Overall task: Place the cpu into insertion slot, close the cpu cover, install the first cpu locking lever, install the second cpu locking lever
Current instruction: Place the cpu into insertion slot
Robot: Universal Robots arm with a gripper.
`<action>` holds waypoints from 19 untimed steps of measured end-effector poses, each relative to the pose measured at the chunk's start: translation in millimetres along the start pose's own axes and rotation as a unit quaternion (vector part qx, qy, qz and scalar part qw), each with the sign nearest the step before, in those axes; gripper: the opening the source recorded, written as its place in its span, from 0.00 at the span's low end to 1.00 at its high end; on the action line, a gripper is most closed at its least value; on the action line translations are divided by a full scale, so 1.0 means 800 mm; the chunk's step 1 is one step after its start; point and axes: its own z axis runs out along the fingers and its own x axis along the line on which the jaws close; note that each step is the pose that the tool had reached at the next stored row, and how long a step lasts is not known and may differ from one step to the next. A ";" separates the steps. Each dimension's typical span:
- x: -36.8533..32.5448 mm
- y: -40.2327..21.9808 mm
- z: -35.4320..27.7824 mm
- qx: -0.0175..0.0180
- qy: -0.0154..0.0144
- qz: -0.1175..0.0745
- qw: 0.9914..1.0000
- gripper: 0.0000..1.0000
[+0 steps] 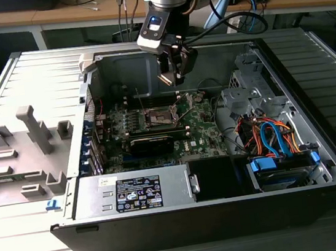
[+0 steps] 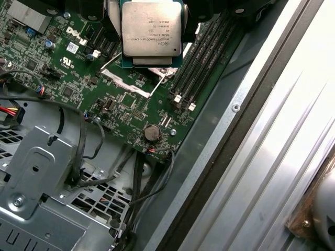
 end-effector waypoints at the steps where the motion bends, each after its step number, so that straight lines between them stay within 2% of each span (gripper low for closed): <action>1: 0.0000 0.0000 0.0000 0.000 0.000 0.001 1.000 0.55; 19: 0.0000 0.0000 0.0005 0.000 0.000 0.012 1.000 0.55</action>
